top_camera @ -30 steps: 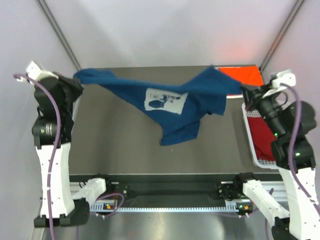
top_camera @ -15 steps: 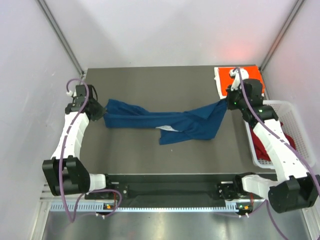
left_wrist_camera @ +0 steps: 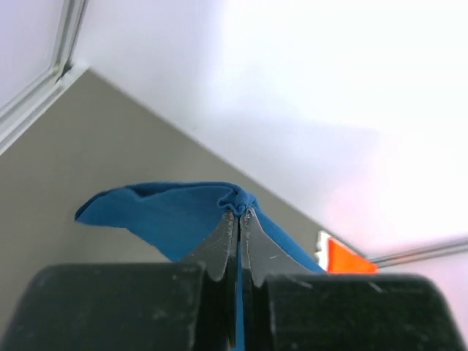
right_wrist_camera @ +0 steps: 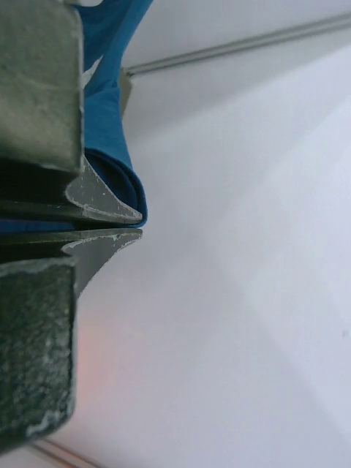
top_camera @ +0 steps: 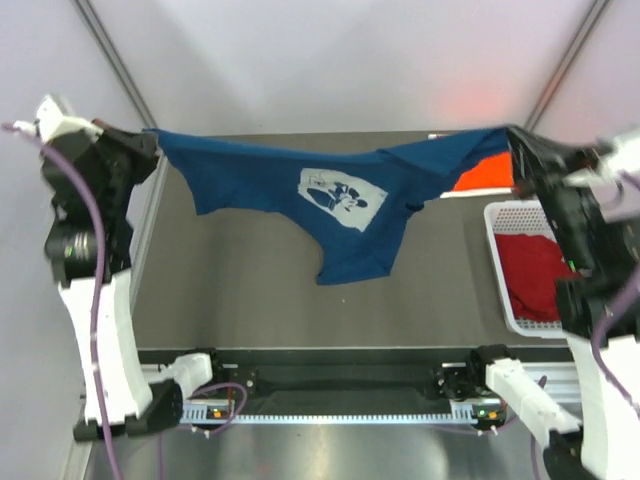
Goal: Fold and stack the t-shirts
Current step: Flatten the tshirt out
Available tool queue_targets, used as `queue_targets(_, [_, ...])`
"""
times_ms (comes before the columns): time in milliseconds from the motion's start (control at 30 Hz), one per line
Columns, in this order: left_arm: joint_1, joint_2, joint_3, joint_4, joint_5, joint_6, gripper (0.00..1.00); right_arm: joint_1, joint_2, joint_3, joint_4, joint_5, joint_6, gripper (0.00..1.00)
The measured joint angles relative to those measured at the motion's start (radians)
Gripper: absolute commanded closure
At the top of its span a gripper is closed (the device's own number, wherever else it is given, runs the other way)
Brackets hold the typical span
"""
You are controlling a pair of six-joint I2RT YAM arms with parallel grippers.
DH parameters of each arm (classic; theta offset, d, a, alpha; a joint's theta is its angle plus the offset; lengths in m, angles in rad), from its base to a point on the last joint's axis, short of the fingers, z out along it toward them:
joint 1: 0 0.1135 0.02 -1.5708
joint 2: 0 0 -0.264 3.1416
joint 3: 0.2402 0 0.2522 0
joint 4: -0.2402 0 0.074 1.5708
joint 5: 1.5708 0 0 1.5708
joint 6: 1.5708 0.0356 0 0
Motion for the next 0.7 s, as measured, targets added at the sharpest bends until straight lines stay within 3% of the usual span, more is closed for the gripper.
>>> queue_targets(133, [0.000, -0.140, 0.026, -0.054, 0.026, -0.018, 1.00, 0.000, -0.223, -0.089, 0.053, -0.045, 0.049, 1.00])
queue_targets(267, [-0.003, -0.268, 0.065, -0.107, 0.062, -0.074, 1.00, 0.000, -0.359, -0.037, 0.054, -0.074, 0.105, 1.00])
queue_targets(433, [-0.004, -0.350, 0.194, -0.174, 0.087, -0.159, 1.00, 0.000, -0.389, 0.179, -0.011, -0.064, 0.132, 1.00])
queue_targets(700, [-0.005, -0.281, 0.513, -0.240, 0.135, -0.181, 1.00, 0.000, -0.386, 0.458, -0.045, 0.002, 0.126, 1.00])
